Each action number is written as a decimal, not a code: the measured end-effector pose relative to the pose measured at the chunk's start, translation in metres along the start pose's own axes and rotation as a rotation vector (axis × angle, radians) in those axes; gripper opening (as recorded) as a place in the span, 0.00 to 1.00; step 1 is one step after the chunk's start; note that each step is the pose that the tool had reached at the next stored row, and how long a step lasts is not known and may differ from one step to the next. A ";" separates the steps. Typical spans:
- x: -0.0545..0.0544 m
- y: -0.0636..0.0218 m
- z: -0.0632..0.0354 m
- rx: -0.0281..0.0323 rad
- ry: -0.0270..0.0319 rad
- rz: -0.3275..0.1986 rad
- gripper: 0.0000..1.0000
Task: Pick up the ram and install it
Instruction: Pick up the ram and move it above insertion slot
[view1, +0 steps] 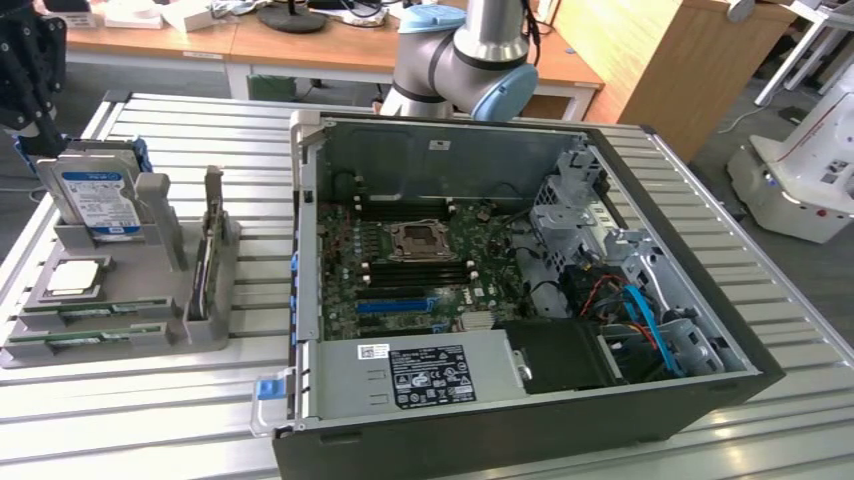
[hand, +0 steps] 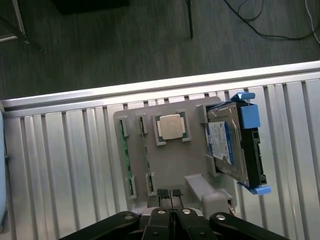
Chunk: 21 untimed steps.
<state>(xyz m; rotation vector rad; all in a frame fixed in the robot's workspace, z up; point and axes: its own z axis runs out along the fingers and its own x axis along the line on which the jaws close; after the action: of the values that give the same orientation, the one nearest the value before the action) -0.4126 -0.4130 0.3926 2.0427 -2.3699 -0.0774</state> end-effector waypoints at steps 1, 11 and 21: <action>0.000 0.0000 0.0000 0.0000 0.0001 -0.003 0.11; 0.000 0.0000 0.0000 0.0000 0.0002 -0.003 0.11; 0.000 0.0000 0.0000 -0.0001 0.0002 -0.003 0.24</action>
<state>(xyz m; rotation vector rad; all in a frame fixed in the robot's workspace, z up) -0.4126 -0.4130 0.3926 2.0466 -2.3664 -0.0773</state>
